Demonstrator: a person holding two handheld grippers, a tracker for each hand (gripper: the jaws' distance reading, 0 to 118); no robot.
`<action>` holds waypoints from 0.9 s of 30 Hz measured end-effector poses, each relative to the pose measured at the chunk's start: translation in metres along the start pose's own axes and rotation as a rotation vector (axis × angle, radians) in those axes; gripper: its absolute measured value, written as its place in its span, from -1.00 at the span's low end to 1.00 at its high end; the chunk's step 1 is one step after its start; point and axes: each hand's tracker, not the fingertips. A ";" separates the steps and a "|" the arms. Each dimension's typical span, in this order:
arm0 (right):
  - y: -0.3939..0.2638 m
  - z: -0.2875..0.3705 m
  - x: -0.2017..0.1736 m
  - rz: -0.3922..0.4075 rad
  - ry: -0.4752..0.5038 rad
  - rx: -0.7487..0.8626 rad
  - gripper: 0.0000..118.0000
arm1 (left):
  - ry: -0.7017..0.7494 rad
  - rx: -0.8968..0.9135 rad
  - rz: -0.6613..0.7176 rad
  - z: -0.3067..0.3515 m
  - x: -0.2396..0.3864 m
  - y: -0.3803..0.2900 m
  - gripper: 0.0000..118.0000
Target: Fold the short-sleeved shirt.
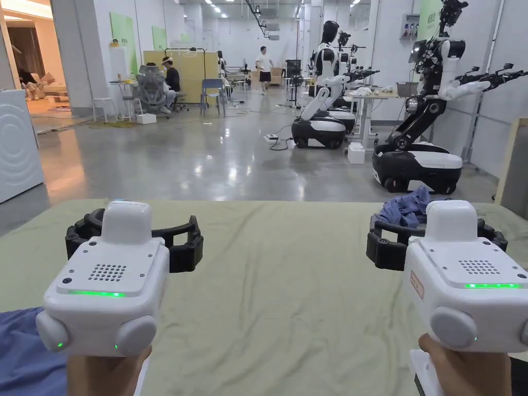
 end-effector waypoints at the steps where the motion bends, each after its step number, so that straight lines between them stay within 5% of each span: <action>1: 0.000 0.000 0.001 -0.005 0.013 0.001 1.00 | -0.001 0.003 -0.002 0.000 0.000 0.000 1.00; 10: 0.005 0.002 0.004 -0.066 0.042 0.002 1.00 | 0.015 0.030 0.008 0.004 0.000 0.005 1.00; 17: 0.008 0.004 0.001 -0.021 0.043 0.028 1.00 | 0.020 0.034 0.007 0.006 -0.004 0.010 1.00; 18: 0.010 0.009 0.000 -0.032 0.055 0.036 0.93 | 0.023 0.019 -0.010 0.006 -0.003 0.011 1.00; 19: 0.011 0.010 0.000 -0.055 0.077 0.034 0.31 | 0.019 0.016 -0.034 0.007 -0.001 0.010 1.00; 20: 0.014 0.007 -0.001 -0.050 0.055 0.001 -0.90 | 0.033 0.062 -0.076 0.013 0.002 0.009 0.76; 21: 0.013 -0.001 -0.002 -0.074 -0.026 -0.022 -0.98 | 0.047 0.072 -0.112 0.015 0.005 0.010 -0.25; 22: 0.011 -0.004 -0.002 -0.124 0.053 -0.024 -0.98 | 0.027 0.017 -0.124 0.018 0.005 0.024 -1.00; 24: 0.006 -0.016 -0.002 -0.102 0.130 -0.086 -0.98 | -0.140 -0.015 0.072 0.021 -0.017 0.055 -1.00; 26: 0.001 -0.008 0.003 -0.067 0.145 -0.038 -0.98 | -0.089 -0.001 0.043 0.023 -0.016 0.076 -1.00; 27: 0.000 -0.007 0.001 -0.051 0.111 -0.023 -0.98 | -0.083 0.010 0.035 0.021 -0.001 0.027 -1.00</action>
